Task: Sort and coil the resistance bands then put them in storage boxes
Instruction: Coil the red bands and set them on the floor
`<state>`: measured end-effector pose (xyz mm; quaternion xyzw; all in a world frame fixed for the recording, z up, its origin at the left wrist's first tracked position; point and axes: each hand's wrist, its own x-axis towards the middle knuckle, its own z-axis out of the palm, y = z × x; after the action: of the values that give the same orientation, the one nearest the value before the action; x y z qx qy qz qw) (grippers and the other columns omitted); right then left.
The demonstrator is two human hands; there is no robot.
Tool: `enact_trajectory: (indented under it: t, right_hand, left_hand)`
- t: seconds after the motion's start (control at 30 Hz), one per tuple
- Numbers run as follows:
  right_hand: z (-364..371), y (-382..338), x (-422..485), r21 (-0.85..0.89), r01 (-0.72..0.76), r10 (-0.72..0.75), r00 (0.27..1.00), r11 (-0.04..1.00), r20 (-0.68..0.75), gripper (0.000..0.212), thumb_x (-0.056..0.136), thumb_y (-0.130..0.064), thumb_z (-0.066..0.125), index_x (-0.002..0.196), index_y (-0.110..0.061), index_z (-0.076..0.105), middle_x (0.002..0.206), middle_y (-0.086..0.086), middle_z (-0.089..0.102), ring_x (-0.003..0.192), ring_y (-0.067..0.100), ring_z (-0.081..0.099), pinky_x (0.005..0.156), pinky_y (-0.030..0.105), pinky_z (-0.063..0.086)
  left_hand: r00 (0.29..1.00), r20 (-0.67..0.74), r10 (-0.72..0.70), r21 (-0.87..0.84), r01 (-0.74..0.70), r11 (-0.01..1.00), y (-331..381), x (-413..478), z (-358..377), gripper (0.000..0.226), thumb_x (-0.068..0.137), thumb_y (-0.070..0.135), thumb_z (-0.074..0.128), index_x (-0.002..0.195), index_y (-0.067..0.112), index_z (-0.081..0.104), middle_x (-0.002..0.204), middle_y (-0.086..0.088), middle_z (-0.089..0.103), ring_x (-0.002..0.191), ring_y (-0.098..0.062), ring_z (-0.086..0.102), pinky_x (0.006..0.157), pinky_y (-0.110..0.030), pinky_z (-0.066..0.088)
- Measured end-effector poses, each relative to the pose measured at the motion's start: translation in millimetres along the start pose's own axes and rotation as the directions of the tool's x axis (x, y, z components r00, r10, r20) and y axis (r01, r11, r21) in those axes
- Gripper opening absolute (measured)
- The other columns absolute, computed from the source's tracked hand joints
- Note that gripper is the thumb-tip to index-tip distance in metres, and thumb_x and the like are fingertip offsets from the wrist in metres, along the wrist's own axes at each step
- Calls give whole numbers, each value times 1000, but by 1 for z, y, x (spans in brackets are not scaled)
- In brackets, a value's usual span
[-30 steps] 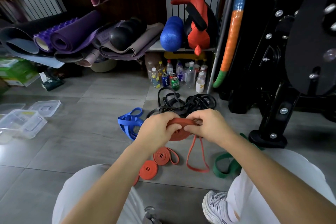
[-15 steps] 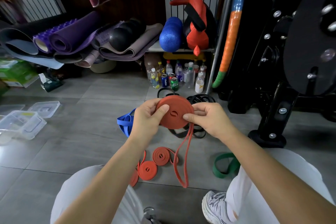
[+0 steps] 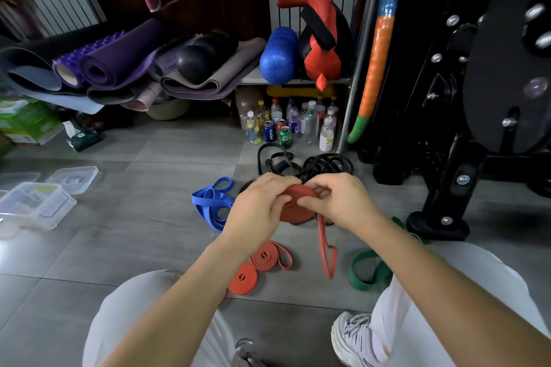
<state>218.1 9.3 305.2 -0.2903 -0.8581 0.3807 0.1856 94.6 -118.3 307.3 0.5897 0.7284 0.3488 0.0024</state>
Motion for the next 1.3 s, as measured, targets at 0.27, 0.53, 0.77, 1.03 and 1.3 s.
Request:
enact_trajectory:
  t: [0.27, 0.53, 0.77, 1.03, 1.3]
  right_hand:
    - [-8, -4, 1, 243, -21, 24, 1000, 970, -12, 25, 72, -18, 80, 77, -38, 66, 79, -7, 73, 75, 9, 70, 75, 34, 58]
    - [-9, -5, 1, 238, -18, 32, 998, 971, -57, 21, 73, -15, 79, 75, -33, 69, 73, -2, 72, 66, 11, 68, 64, 26, 57]
    - [2, -2, -2, -42, 8, -7, 999, 999, 34, 16, 73, -24, 77, 88, -24, 74, 79, -5, 73, 75, 10, 67, 76, 36, 55]
    - [-3, -5, -1, 3, 28, -28, 999, 1000, 16, 18, 74, -26, 78, 91, -28, 74, 77, -12, 70, 76, 5, 64, 78, 34, 54]
    - [-6, -8, 0, 214, -60, 58, 998, 975, 17, 25, 71, -17, 81, 76, -36, 66, 78, -2, 73, 73, 16, 70, 76, 39, 58]
  left_hand:
    - [955, -169, -245, -365, 170, 915, 1, 7, -3, 43, 86, 3, 62, 100, 44, 57, 98, 28, 59, 100, 3, 56, 88, -11, 42]
    - [951, -194, -241, -365, 158, 918, 1, 5, -6, 37, 88, 4, 57, 106, 37, 55, 104, 23, 56, 103, -3, 54, 94, -16, 42]
    - [998, 70, 8, 101, -15, 995, 2, -2, 1, 31, 93, 20, 54, 124, 15, 59, 118, -1, 61, 108, -21, 56, 90, -32, 46]
    - [997, 2, -73, -39, 73, 997, 1, 1, 1, 17, 93, 16, 53, 107, 17, 62, 97, 11, 62, 90, -10, 57, 77, -19, 42]
    - [957, -142, -255, -284, 207, 936, 2, 5, -6, 20, 92, 16, 55, 97, 35, 55, 87, 28, 57, 87, 15, 54, 72, -3, 41]
